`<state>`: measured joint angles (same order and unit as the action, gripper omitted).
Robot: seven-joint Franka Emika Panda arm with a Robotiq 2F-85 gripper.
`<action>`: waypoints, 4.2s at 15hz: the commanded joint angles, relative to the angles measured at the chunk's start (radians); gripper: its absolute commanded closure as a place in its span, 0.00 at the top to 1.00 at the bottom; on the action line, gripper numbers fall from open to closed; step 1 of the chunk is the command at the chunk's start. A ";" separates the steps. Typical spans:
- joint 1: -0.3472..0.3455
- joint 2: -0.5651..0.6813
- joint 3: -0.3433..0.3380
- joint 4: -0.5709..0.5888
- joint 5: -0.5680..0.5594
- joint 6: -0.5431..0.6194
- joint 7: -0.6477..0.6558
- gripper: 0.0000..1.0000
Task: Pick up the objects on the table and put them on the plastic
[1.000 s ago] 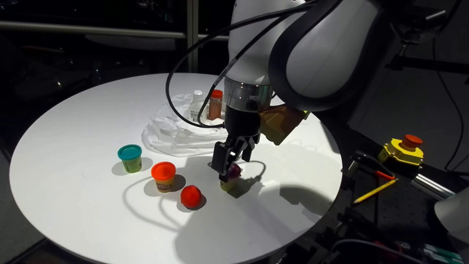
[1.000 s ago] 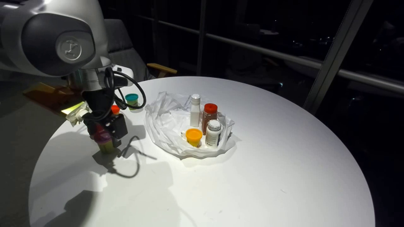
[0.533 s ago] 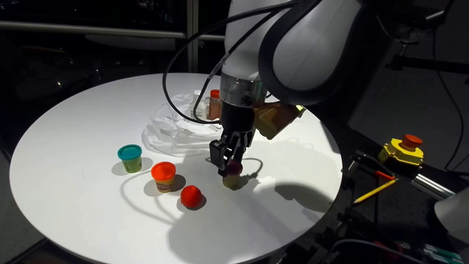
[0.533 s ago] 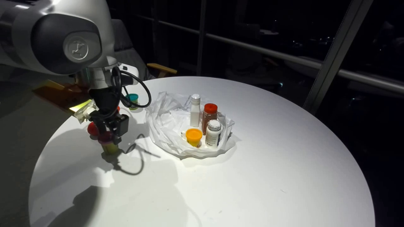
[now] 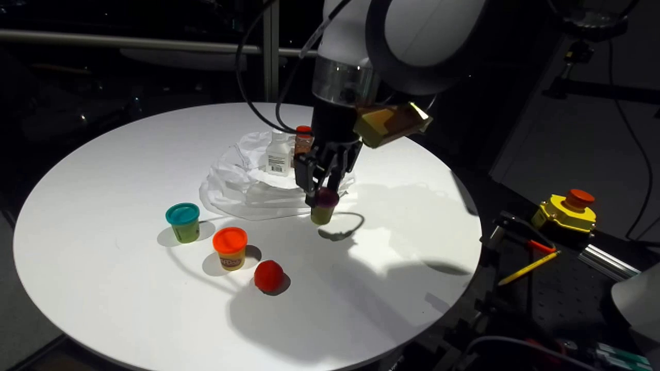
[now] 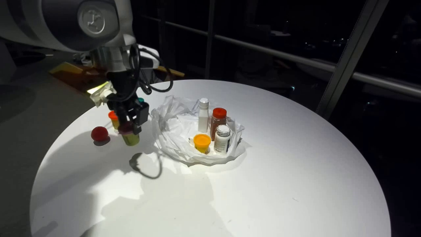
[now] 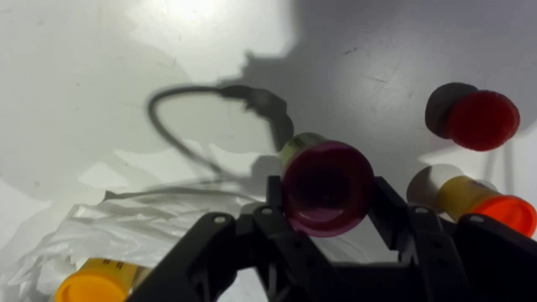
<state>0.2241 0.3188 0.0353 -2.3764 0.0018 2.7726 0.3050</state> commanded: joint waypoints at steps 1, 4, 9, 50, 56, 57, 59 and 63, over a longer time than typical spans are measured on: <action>0.020 -0.122 -0.053 0.015 -0.071 -0.037 0.077 0.29; -0.024 -0.093 -0.045 0.099 -0.039 -0.009 0.069 0.29; -0.062 0.027 -0.053 0.253 -0.016 -0.027 0.074 0.29; 0.049 0.265 -0.089 0.522 -0.005 -0.282 0.198 1.00; 0.134 0.335 -0.063 0.635 -0.054 -0.394 0.243 1.00; 0.139 0.339 -0.054 0.643 -0.052 -0.401 0.234 1.00; 0.129 0.373 -0.024 0.678 -0.038 -0.379 0.176 1.00; 0.118 0.454 0.020 0.765 -0.024 -0.419 0.085 1.00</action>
<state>0.3579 0.7067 0.0238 -1.7089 -0.0290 2.4053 0.4564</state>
